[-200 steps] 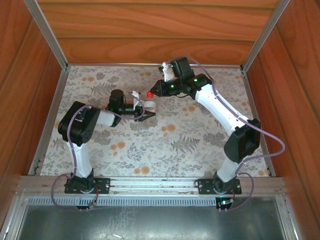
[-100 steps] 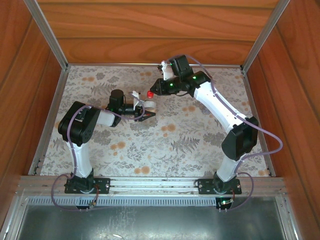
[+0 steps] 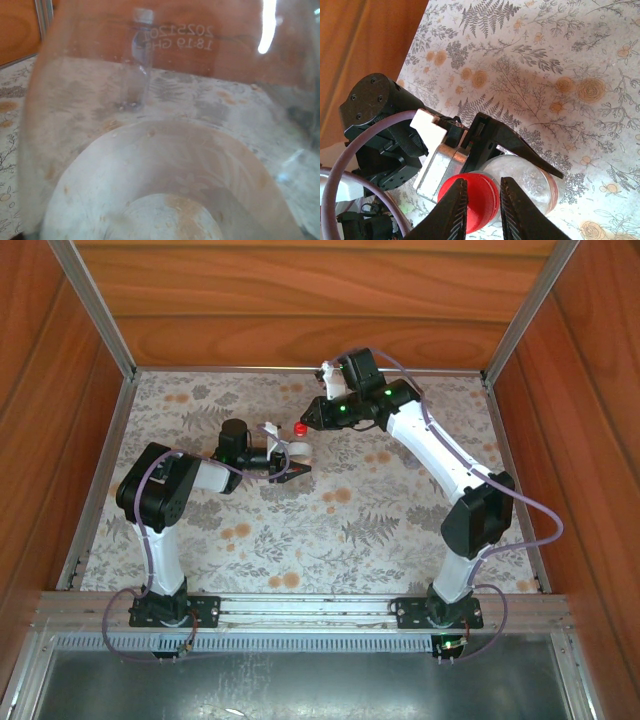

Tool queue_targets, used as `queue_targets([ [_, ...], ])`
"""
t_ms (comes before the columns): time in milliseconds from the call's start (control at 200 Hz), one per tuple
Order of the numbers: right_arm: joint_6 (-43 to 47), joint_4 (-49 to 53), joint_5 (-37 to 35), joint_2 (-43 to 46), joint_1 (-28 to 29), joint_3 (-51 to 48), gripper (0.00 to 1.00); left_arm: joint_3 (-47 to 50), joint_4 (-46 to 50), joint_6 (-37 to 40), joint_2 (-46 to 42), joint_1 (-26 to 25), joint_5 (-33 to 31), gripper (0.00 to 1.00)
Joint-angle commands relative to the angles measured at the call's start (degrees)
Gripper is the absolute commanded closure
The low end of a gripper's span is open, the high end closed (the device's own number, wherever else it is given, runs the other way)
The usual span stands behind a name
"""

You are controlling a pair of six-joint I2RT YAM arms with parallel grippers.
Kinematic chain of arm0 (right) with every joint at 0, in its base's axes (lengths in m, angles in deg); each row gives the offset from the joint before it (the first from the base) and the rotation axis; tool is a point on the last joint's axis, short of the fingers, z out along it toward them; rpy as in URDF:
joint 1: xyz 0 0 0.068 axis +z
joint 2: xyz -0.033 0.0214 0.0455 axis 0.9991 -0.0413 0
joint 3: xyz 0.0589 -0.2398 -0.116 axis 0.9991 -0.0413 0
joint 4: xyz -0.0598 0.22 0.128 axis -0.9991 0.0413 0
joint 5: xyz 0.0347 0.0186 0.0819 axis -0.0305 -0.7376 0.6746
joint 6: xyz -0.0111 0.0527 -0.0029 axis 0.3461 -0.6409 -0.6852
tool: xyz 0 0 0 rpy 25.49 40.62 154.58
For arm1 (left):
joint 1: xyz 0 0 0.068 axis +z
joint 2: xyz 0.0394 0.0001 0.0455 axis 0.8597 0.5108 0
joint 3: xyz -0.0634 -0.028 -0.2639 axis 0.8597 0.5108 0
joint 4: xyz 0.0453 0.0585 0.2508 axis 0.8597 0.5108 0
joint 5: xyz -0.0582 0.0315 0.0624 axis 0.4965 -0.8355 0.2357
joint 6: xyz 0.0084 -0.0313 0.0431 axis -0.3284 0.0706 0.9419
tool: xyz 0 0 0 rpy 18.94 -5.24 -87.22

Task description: Screw on the bottle caps

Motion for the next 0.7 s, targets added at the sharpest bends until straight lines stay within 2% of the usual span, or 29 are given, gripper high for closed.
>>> queue_targets([
  [0,2.3,6.6,0.9,-1.7,0.3,0.4,0.76,1.8,7.4,-1.0,3.2,-0.4,1.2,0.42],
  [75,1.7,5.2,2.1,-0.9,0.4,0.2,0.72,1.8,7.4,-1.0,3.3,-0.4,1.1,0.42],
  [155,1.3,4.0,3.0,-0.3,0.4,0.3,0.64,1.7,7.4,-1.0,3.3,-0.4,1.2,0.42],
  [225,1.3,3.8,3.4,-0.2,0.4,0.5,0.62,1.7,7.4,-1.0,3.3,-0.4,1.2,0.42],
  [520,1.4,5.5,1.0,-1.3,0.4,-1.1,0.72,1.6,7.4,-1.0,3.3,-0.4,1.2,0.42],
  [695,2.2,7.1,0.9,-1.9,0.4,0.7,0.72,1.6,7.4,-1.1,3.4,-0.4,1.2,0.42],
])
